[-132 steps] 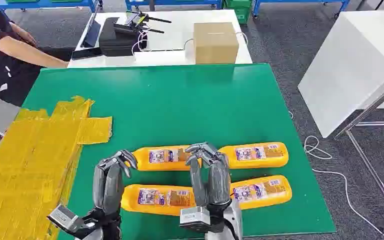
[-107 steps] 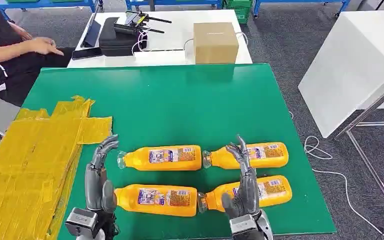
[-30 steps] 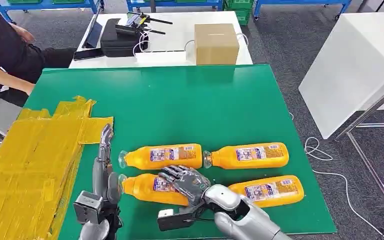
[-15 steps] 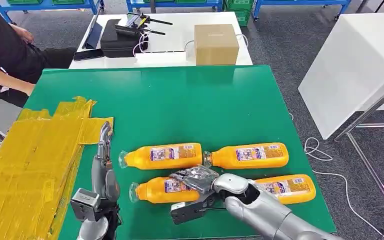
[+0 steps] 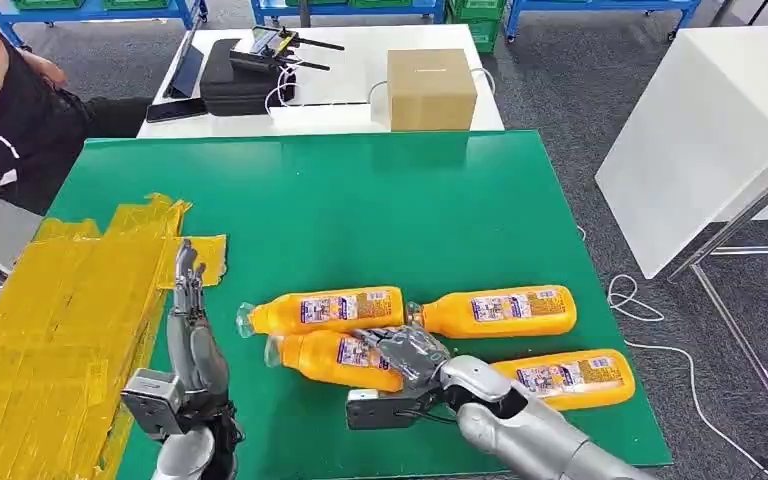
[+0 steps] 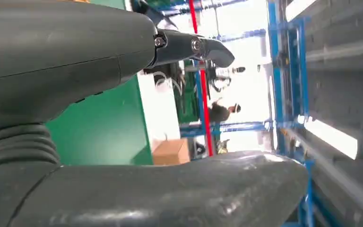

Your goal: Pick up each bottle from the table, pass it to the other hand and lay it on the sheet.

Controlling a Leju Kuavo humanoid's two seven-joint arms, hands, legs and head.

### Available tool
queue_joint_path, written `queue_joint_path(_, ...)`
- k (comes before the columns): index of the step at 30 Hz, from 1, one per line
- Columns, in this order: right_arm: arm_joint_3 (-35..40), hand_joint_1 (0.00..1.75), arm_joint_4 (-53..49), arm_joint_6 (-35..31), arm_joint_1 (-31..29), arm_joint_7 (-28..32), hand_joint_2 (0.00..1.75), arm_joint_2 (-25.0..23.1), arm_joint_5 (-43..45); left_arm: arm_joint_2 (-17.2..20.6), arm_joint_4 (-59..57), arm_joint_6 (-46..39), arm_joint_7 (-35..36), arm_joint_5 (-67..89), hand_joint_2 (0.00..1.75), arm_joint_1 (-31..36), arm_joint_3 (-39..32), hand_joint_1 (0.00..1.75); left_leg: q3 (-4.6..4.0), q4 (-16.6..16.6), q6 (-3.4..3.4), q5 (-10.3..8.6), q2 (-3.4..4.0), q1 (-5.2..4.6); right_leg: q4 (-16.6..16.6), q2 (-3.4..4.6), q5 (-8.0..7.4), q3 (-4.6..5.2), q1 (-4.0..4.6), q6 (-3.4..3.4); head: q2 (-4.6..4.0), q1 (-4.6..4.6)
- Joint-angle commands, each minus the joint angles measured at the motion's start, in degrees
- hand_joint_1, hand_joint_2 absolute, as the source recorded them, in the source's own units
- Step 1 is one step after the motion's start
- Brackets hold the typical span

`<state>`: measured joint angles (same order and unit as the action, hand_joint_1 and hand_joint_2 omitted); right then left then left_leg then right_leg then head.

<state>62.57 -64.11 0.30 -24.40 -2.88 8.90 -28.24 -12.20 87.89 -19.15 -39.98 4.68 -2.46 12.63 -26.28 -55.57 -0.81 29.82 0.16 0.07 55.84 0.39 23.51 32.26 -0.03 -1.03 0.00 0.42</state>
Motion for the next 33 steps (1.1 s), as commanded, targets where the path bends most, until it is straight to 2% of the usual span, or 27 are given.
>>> queue_joint_path(1, -7.10, 1.75, -4.29, -4.61, 9.99, 1.74, 1.75, -1.30, 0.90, -3.05, 2.80, 1.09, -0.02, -2.03, 0.00, -1.05, -6.80, 0.00, -0.02, 0.13, 0.08, -0.05, -0.11, 0.11, -0.20, -0.13, -0.06, -0.04, 0.11, 0.00, 0.00, -0.02)
queue_joint_path(2, -10.76, 1.75, -7.45, -8.45, 13.49, 4.86, 1.75, -2.57, 1.01, -4.56, 4.69, 2.25, -0.02, -4.09, 0.00, -1.82, -9.56, 0.00, 0.00, 0.07, 0.08, -0.01, -0.07, 0.10, -0.12, -0.11, -0.01, -0.05, 0.10, 0.01, 0.00, -0.02)
queue_joint_path(3, -12.03, 1.75, -9.62, -9.61, 15.34, 5.93, 1.75, -3.24, 1.23, -5.15, 5.12, 3.07, -0.02, -5.39, 1.75, -2.28, -10.90, 0.00, -0.04, 0.07, 0.09, -0.02, -0.14, 0.11, -0.14, -0.18, -0.02, -0.04, 0.13, 0.01, 0.00, 0.00)
queue_joint_path(5, -15.86, 1.75, -16.72, -12.44, 21.15, 8.40, 1.75, -5.03, -0.38, -7.80, 5.56, 7.31, -0.02, -9.09, 1.75, -3.23, -16.38, 0.00, -0.08, 0.08, 0.11, -0.02, -0.19, 0.13, -0.16, -0.22, -0.01, 0.00, 0.17, 0.01, 0.00, -0.02)
queue_joint_path(8, -18.14, 1.75, -23.21, -14.84, 25.81, 10.20, 1.75, -6.36, -1.96, -7.80, 2.38, 10.47, -0.02, -14.61, 1.75, -3.94, -17.58, 0.00, -0.07, 0.08, 0.11, 0.09, -0.10, 0.15, -0.07, -0.10, 0.09, 0.01, 0.20, 0.02, 0.00, 0.00)
queue_joint_path(10, -18.90, 1.75, -23.84, -15.06, 26.27, 10.49, 1.75, -6.60, -2.35, -7.15, -2.56, 18.22, 1.18, -19.22, 1.75, -3.50, -16.77, 0.00, -0.23, 0.08, 0.06, 0.03, -0.10, 0.07, 0.00, -0.05, 0.07, 0.21, 0.10, 0.01, 0.00, 0.00)
queue_joint_path(15, -19.61, 1.75, -22.56, -14.59, 25.63, 11.42, 1.75, -6.80, -2.20, -6.95, -3.78, 20.29, 2.02, -19.79, 1.75, -3.07, -16.00, 0.00, -0.47, 0.06, 0.02, -0.01, -0.10, 0.07, -0.03, -0.08, 0.02, 0.42, 0.10, -0.03, 0.00, 0.02)
queue_joint_path(18, -20.96, 1.75, -21.13, -13.86, 24.53, 13.51, 1.75, -8.04, -1.81, -3.52, -7.18, 31.91, 7.37, -21.92, 1.75, -3.18, -12.53, 0.00, -0.39, 0.13, 0.04, -0.01, -0.02, 0.09, -0.11, -0.02, -0.01, 0.35, 0.10, -0.02, 0.00, 0.00)
queue_joint_path(22, -23.63, 1.75, -20.85, -14.48, 23.84, 15.41, 1.75, -10.24, -1.67, -2.25, -9.52, 39.75, 8.27, -21.81, 1.75, -4.46, -10.38, 0.00, -0.41, 0.13, 0.04, -0.02, 0.00, -0.01, -0.06, 0.00, 0.01, 0.41, -0.03, 0.01, 0.00, 0.00)
queue_joint_path(33, -24.04, 1.75, -20.54, -14.50, 23.97, 15.58, 1.75, -10.53, -1.79, -2.34, -8.45, 40.16, 8.22, -21.13, 1.75, -4.81, -10.25, 0.00, -0.43, 0.13, 0.05, -0.02, -0.01, 0.06, -0.11, 0.00, -0.02, 0.40, 0.06, 0.00, 0.00, -0.02)
